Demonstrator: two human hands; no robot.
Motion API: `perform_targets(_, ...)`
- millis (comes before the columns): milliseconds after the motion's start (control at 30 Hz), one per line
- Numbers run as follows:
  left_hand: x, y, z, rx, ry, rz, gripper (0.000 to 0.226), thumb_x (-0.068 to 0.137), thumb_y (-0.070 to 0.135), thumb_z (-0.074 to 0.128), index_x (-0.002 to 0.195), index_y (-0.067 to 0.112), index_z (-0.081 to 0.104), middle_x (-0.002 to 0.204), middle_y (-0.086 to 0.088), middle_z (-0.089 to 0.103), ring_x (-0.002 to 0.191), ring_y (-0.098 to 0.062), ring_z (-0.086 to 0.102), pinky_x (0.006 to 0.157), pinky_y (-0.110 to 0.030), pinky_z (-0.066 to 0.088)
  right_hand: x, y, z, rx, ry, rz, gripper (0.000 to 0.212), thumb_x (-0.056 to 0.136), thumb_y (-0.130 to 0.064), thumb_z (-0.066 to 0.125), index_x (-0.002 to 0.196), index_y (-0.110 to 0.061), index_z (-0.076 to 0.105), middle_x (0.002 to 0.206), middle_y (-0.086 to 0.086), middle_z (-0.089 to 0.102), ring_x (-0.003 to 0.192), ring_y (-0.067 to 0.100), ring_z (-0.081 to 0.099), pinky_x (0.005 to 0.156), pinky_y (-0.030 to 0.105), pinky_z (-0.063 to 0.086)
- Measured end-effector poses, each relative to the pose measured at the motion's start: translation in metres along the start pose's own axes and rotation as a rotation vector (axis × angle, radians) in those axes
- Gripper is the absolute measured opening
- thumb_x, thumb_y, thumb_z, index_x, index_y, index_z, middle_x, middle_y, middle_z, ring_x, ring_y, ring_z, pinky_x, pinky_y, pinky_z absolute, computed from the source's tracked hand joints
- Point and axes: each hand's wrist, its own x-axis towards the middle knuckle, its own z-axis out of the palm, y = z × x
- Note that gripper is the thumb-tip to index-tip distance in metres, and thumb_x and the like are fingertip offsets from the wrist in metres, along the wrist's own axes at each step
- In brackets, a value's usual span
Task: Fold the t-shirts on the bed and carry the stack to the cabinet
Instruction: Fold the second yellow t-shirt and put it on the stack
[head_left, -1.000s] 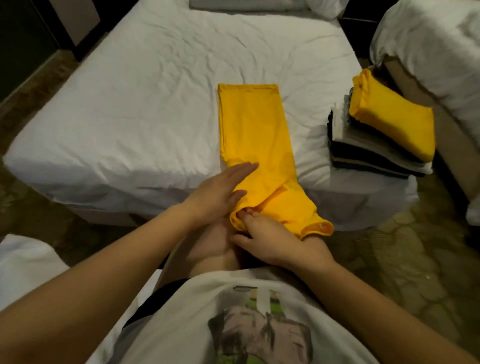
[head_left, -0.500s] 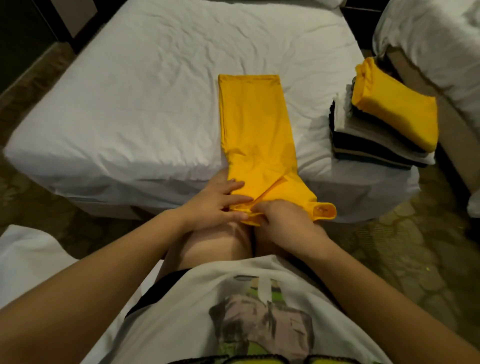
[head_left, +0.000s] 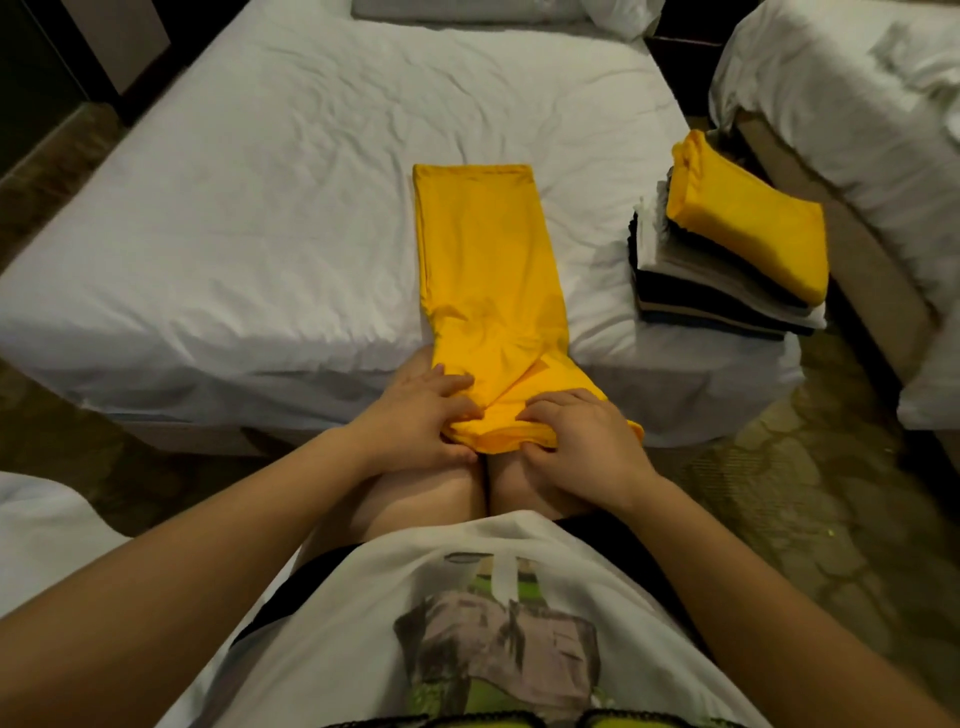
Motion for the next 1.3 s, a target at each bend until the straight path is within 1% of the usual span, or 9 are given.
perform_targets(333,0.005,0.009,0.007,0.035,-0.062,-0.074,0.085,0.055,0.078,0.027,0.126,0.038,0.051,0.150,0.004,0.033,0.142,-0.031,0.017,0.109,-0.053,0.021,-0.014,0.029,0.002,0.391,-0.018,0.056,0.040,0.079,-0.036,0.071,0.114,-0.018,0.066,0.135,-0.004,0.051,0.124,0.014,0.044,0.094,0.015,0.026)
perform_targets(467,0.002,0.002,0.007,-0.235,0.084,0.007,0.067,0.072,0.063,0.036,0.112,0.020,0.067,0.133,-0.006,0.056,0.134,-0.032,0.036,0.113,-0.056,0.019,-0.010,0.028,0.005,0.493,0.124,0.117,0.022,0.086,-0.024,0.066,0.102,-0.010,0.072,0.121,0.002,0.063,0.112,0.014,0.054,0.087,0.014,0.032)
perform_targets(600,-0.010,-0.005,0.005,-0.472,0.158,-0.019,0.073,0.078,0.073,0.039,0.114,0.016,0.066,0.132,-0.011,0.055,0.135,-0.020,0.029,0.105,-0.035,0.029,-0.011,0.032,0.009,0.580,0.191,0.160,0.021,0.083,-0.028,0.069,0.099,-0.014,0.069,0.104,-0.001,0.067,0.094,0.011,0.056,0.079,0.020,0.039)
perform_targets(700,-0.014,-0.007,0.005,-0.502,0.183,-0.029,0.088,0.074,0.082,0.021,0.109,0.015,0.067,0.129,-0.014,0.057,0.133,-0.015,0.029,0.096,-0.029,0.031,-0.011,0.044,0.010,0.595,0.086,0.092,0.033,0.079,-0.029,0.073,0.110,-0.020,0.065,0.114,-0.012,0.056,0.107,0.006,0.049,0.083,0.007,0.033)
perform_targets(833,-0.015,-0.008,0.002,-0.497,0.213,-0.039,0.072,0.079,0.078,0.021,0.100,0.026,0.066,0.123,-0.012,0.061,0.132,-0.021,0.038,0.095,-0.031,0.033,-0.009,0.062,0.020,0.618,0.091,0.069,0.026,0.085,-0.014,0.067,0.111,-0.016,0.068,0.124,-0.014,0.053,0.113,0.000,0.047,0.092,0.011,0.032)
perform_targets(1000,-0.019,-0.003,0.000,-0.522,0.276,-0.013,0.080,0.081,0.075,0.025,0.108,0.012,0.068,0.126,-0.008,0.059,0.127,-0.005,0.035,0.095,-0.022,0.032,-0.015,0.056,0.034,1.028,0.362,0.355,0.023,0.085,0.001,0.061,0.106,-0.009,0.066,0.073,-0.024,0.068,0.072,-0.015,0.058,0.077,0.019,0.044)
perform_targets(1100,-0.021,-0.001,-0.006,-0.618,0.308,-0.028,0.067,0.087,0.059,0.043,0.118,0.003,0.062,0.131,-0.005,0.047,0.122,0.004,0.033,0.089,0.001,0.026,-0.016,0.052,0.024,0.964,0.416,0.296,0.018,0.088,-0.002,0.060,0.088,-0.017,0.069,0.076,-0.014,0.066,0.068,-0.011,0.055,0.068,0.015,0.044)
perform_targets(1233,-0.023,-0.006,-0.015,-0.683,0.316,-0.101,0.063,0.069,0.081,0.040,0.106,0.035,0.064,0.104,0.019,0.065,0.100,0.008,0.051,0.079,-0.005,0.034,-0.013,0.045,0.011,0.869,0.440,0.210,0.021,0.087,-0.002,0.061,0.094,-0.021,0.066,0.082,-0.005,0.065,0.069,-0.016,0.055,0.069,0.011,0.042)
perform_targets(1300,-0.022,-0.009,-0.017,-0.672,0.330,-0.056,0.062,0.072,0.084,0.031,0.107,0.037,0.053,0.095,0.011,0.066,0.091,0.002,0.054,0.081,-0.014,0.039,-0.011,0.044,0.006,0.849,0.404,0.190,0.022,0.085,0.000,0.062,0.095,-0.019,0.066,0.082,0.002,0.065,0.065,-0.015,0.054,0.066,0.010,0.041)
